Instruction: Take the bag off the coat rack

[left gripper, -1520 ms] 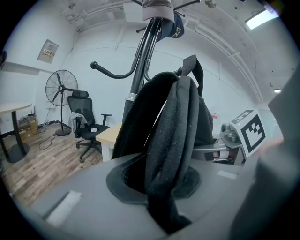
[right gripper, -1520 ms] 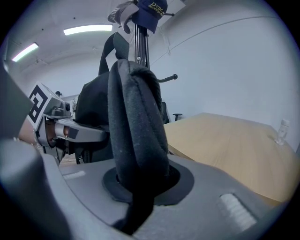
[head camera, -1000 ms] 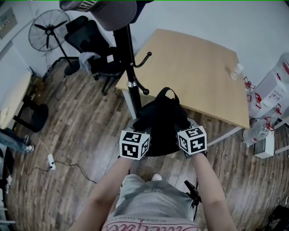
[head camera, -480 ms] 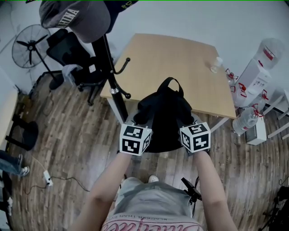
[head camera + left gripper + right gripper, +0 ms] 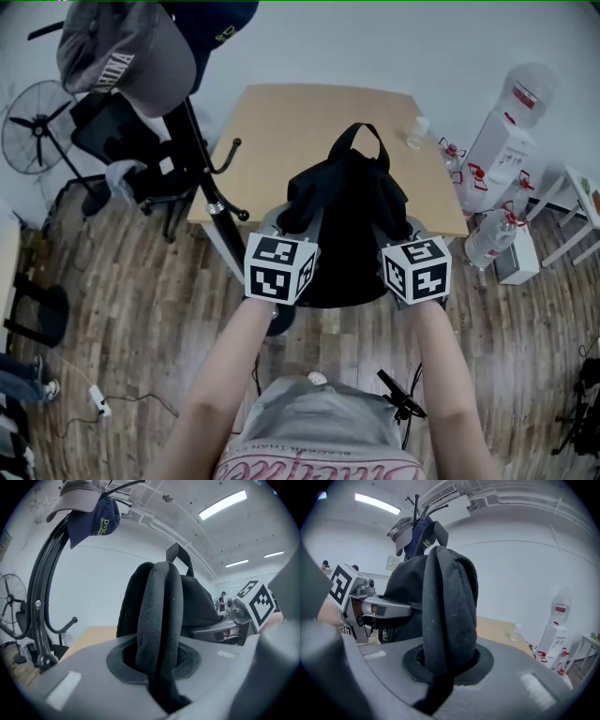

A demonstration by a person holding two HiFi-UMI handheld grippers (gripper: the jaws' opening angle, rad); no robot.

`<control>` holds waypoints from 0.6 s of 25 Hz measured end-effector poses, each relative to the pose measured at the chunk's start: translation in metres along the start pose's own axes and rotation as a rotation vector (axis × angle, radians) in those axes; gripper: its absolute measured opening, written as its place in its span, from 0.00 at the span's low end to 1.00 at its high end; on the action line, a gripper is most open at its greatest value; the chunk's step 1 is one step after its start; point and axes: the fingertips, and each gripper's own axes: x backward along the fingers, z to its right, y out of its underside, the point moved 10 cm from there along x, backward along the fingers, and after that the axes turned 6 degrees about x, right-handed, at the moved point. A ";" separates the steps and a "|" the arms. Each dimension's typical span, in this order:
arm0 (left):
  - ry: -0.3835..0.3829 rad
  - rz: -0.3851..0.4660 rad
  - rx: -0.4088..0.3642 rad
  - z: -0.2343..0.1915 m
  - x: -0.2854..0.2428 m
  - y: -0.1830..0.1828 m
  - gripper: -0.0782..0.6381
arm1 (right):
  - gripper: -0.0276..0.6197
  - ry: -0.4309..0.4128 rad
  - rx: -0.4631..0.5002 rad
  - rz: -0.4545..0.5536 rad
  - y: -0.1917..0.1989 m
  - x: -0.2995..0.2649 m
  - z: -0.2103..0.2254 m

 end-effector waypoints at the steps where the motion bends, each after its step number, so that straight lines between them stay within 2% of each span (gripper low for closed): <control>1: 0.014 0.006 -0.016 0.002 -0.002 -0.006 0.23 | 0.10 0.016 -0.005 0.005 -0.005 0.003 0.003; 4: 0.054 0.021 -0.054 0.005 -0.009 -0.025 0.23 | 0.10 0.061 -0.015 0.020 -0.018 0.010 0.011; 8: 0.084 0.036 -0.061 0.005 -0.013 -0.045 0.23 | 0.10 0.109 -0.016 0.033 -0.035 0.017 0.016; 15: 0.143 0.061 -0.119 0.012 -0.024 -0.081 0.23 | 0.10 0.143 -0.030 0.073 -0.058 0.033 0.033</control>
